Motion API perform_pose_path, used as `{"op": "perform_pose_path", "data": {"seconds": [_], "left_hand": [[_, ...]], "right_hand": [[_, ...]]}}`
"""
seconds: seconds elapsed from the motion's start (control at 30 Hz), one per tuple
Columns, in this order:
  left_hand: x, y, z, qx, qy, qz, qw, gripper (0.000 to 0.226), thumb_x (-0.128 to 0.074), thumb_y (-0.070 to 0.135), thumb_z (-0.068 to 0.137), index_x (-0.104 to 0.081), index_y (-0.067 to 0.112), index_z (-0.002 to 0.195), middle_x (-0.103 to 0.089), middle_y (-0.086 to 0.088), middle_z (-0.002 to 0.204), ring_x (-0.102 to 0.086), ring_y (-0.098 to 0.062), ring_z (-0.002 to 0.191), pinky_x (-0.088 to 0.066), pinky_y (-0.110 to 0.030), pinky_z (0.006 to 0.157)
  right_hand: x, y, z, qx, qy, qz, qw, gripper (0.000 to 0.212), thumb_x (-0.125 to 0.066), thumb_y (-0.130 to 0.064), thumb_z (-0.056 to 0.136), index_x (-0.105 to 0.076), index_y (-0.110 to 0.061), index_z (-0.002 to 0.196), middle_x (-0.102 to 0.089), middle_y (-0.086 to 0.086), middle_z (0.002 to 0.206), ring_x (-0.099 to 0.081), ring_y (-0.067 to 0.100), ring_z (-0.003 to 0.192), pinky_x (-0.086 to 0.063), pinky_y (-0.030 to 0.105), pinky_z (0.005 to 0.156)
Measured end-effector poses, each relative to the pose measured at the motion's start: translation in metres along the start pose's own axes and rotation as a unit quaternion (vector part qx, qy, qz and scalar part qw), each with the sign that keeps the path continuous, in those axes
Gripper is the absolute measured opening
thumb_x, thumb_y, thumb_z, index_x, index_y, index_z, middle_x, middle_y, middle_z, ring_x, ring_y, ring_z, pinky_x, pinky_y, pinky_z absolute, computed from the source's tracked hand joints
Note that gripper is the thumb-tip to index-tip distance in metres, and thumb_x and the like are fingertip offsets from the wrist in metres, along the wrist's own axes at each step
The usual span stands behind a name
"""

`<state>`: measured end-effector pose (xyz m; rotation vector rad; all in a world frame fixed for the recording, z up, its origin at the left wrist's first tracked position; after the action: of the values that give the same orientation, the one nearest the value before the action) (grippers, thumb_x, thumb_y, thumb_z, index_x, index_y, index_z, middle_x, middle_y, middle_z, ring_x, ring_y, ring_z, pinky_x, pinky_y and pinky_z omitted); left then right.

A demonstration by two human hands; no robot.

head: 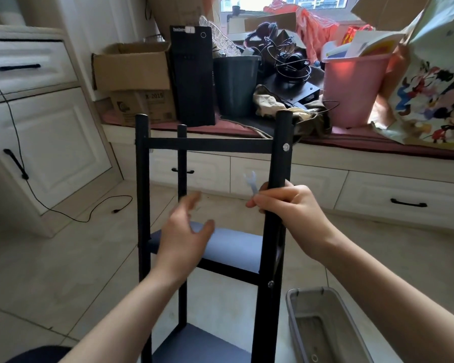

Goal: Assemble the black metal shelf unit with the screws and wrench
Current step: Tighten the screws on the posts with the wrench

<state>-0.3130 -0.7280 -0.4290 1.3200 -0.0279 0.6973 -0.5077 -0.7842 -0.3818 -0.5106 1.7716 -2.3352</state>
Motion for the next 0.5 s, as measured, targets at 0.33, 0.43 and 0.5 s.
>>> {"op": "perform_pose_path", "data": {"seconds": [0.33, 0.43, 0.5], "left_hand": [[-0.084, 0.009, -0.04, 0.089, -0.178, -0.187, 0.962, 0.02, -0.069, 0.021, 0.093, -0.061, 0.021, 0.111, -0.074, 0.001, 0.098, -0.071, -0.007, 0.092, -0.053, -0.017, 0.077], [-0.079, 0.016, -0.033, 0.075, -0.15, -0.221, 0.961, 0.018, -0.068, 0.019, 0.094, -0.06, 0.019, 0.109, -0.073, -0.008, 0.093, -0.073, -0.016, 0.081, -0.057, -0.023, 0.073], [-0.075, 0.02, -0.03, 0.053, -0.133, -0.224, 0.964, 0.013, -0.065, 0.021, 0.095, -0.059, 0.018, 0.107, -0.072, -0.005, 0.086, -0.071, -0.016, 0.072, -0.056, -0.022, 0.066]], "right_hand": [[-0.013, -0.015, 0.009, 0.004, -0.023, -0.016, 1.0, 0.018, -0.067, -0.019, 0.09, -0.081, -0.022, 0.079, -0.071, -0.007, 0.098, -0.062, 0.001, 0.1, -0.046, 0.016, 0.086], [-0.017, -0.019, 0.009, 0.011, -0.031, -0.015, 0.999, 0.019, -0.066, -0.018, 0.09, -0.08, -0.022, 0.079, -0.074, -0.007, 0.091, -0.065, 0.002, 0.095, -0.047, 0.015, 0.084], [-0.021, -0.022, 0.008, 0.018, -0.037, -0.007, 0.999, 0.018, -0.066, -0.016, 0.091, -0.08, -0.02, 0.08, -0.075, -0.007, 0.089, -0.066, 0.002, 0.091, -0.048, 0.013, 0.08]]}}
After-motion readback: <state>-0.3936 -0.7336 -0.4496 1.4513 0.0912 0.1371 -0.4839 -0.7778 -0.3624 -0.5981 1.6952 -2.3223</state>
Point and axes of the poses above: each hand's wrist, its own z-axis towards the middle knuckle, its own x-axis out of the back of the hand, y = z × x, the point moved 10 cm from there along z, towards the middle knuckle
